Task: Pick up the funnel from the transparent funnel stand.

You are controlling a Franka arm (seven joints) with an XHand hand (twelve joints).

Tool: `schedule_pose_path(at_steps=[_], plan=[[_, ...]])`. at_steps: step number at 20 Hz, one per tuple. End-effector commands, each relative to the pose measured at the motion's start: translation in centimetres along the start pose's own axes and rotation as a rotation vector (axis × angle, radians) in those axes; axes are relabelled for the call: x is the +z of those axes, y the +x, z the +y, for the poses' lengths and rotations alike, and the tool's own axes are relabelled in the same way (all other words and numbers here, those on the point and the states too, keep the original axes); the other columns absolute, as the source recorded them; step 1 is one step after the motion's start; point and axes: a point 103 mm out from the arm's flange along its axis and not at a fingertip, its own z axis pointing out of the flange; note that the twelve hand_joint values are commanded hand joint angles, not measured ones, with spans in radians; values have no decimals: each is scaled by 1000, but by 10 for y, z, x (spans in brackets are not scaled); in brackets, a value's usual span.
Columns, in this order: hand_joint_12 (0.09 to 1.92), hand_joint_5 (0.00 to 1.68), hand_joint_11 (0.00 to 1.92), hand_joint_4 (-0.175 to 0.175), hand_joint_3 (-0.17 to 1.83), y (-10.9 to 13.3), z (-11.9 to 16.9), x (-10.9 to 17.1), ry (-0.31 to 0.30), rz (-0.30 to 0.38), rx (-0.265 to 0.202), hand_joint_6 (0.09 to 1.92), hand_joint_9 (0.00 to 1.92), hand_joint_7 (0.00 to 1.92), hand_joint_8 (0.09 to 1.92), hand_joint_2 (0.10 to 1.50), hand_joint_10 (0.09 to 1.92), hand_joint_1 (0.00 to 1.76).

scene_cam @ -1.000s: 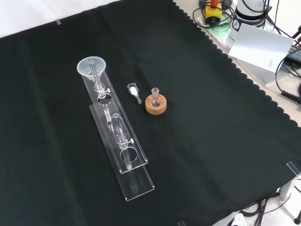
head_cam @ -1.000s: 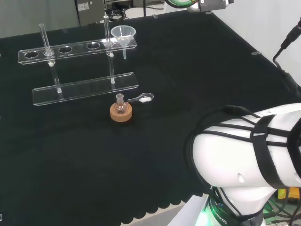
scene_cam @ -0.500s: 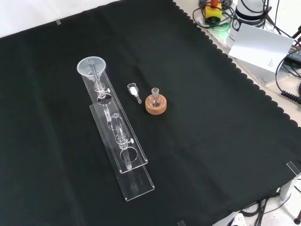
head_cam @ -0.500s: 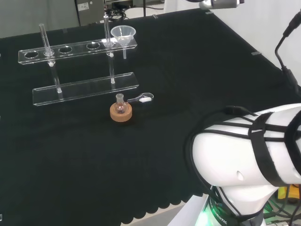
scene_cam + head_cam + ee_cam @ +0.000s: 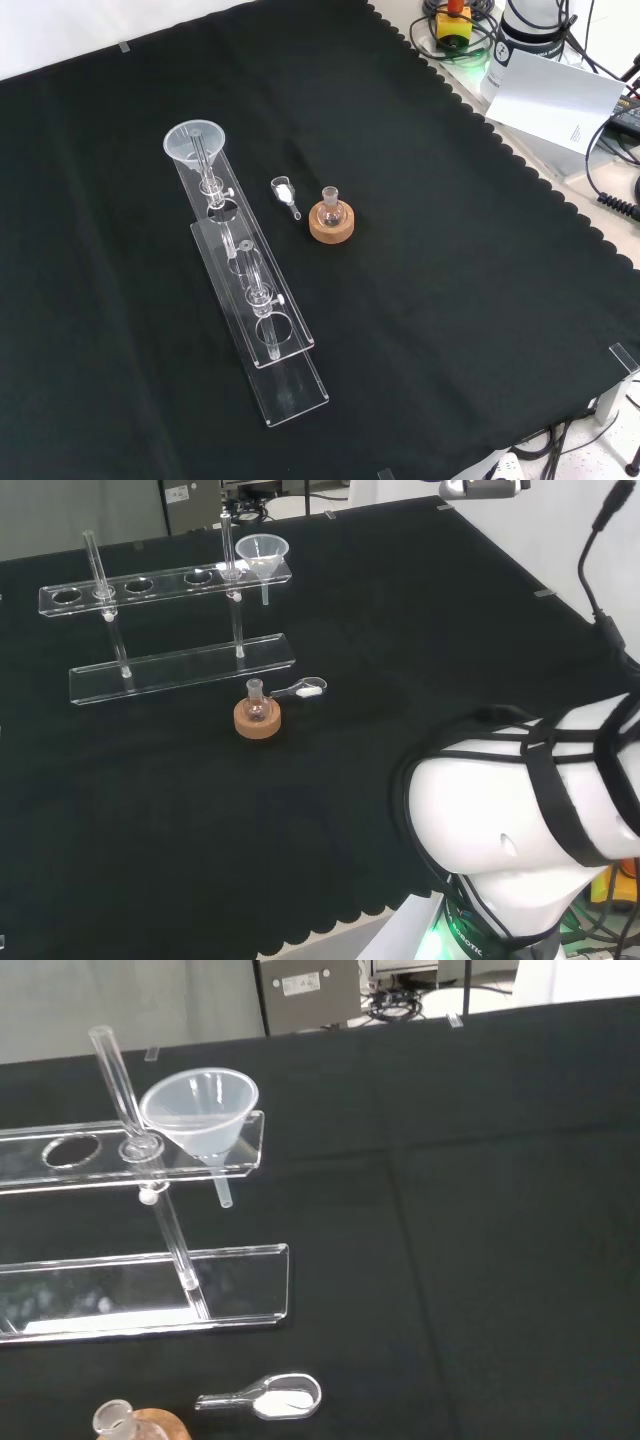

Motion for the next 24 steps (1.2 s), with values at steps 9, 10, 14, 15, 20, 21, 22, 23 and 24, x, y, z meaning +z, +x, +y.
schedule_pose_path(at_steps=[9, 10, 14, 15, 20, 21, 22, 23, 24], plan=[[1233, 141, 0, 18, 336, 7, 125, 32, 33, 1, -103, 87, 82, 50, 182, 1114, 626, 83], [1240, 140, 0, 18, 327, 10, 134, 36, 40, -4, -104, 87, 87, 53, 189, 1107, 632, 103], [1256, 140, 0, 17, 308, 16, 161, 51, 68, -28, -125, 87, 94, 57, 213, 1092, 645, 142], [1257, 140, 0, 17, 306, 18, 165, 55, 71, -26, -134, 87, 95, 58, 216, 1091, 645, 144], [1263, 140, 0, 16, 301, 42, 184, 70, 112, -61, -148, 87, 96, 64, 230, 1089, 648, 152], [1264, 140, 0, 15, 298, 45, 188, 72, 121, -71, -149, 87, 96, 63, 234, 1084, 649, 162], [1264, 140, 0, 15, 291, 50, 192, 73, 131, -73, -155, 87, 96, 62, 238, 1072, 649, 184], [1263, 138, 0, 15, 281, 54, 194, 75, 139, -80, -157, 87, 95, 61, 243, 1054, 650, 218], [1262, 134, 0, 14, 270, 56, 197, 77, 145, -89, -158, 87, 94, 59, 247, 1030, 650, 263]])
